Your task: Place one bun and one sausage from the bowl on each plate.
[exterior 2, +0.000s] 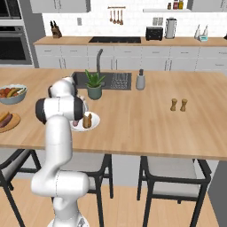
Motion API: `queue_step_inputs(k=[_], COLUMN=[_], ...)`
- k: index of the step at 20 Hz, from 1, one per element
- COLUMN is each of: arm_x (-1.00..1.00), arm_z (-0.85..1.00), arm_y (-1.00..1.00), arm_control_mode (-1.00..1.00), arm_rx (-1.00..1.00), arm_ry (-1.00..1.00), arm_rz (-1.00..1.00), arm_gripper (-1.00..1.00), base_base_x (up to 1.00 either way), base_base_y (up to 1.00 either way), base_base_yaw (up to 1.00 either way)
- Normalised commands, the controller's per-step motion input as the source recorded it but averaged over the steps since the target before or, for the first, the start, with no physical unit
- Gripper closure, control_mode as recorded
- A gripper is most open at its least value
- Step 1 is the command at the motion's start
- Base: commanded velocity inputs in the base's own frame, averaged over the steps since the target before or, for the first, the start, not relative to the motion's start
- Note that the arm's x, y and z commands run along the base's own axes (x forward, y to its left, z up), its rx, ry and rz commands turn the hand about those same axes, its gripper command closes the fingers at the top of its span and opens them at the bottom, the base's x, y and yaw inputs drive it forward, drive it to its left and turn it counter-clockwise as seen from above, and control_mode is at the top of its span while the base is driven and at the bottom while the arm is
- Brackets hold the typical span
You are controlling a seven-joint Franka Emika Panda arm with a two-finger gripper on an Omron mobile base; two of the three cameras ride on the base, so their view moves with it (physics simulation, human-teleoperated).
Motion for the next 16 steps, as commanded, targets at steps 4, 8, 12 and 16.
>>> queue_step_inputs(k=[4, 8, 12, 16], arm_x=[-0.14, -0.55, -0.89, -0.85], arm_z=[0.56, 0.68, 0.35, 0.05], arm_y=[0.0, -0.12, -0.44, -0.6], arm_control_mode=[-1.0, -1.0, -1.0, -1.0], arm_rx=[0.0, 0.0, 0.01, 0.08], arm_ry=[0.0, 0.0, 0.0, -0.02], arm_rz=[0.0, 0.0, 0.0, 0.03], arm_gripper=[-1.0, -1.0, -1.0, -1.0], base_base_x=[0.0, 0.0, 0.0, 0.0], base_base_y=[0.0, 0.0, 0.0, 0.0], base_base_yaw=[0.0, 0.0, 0.0, 0.0])
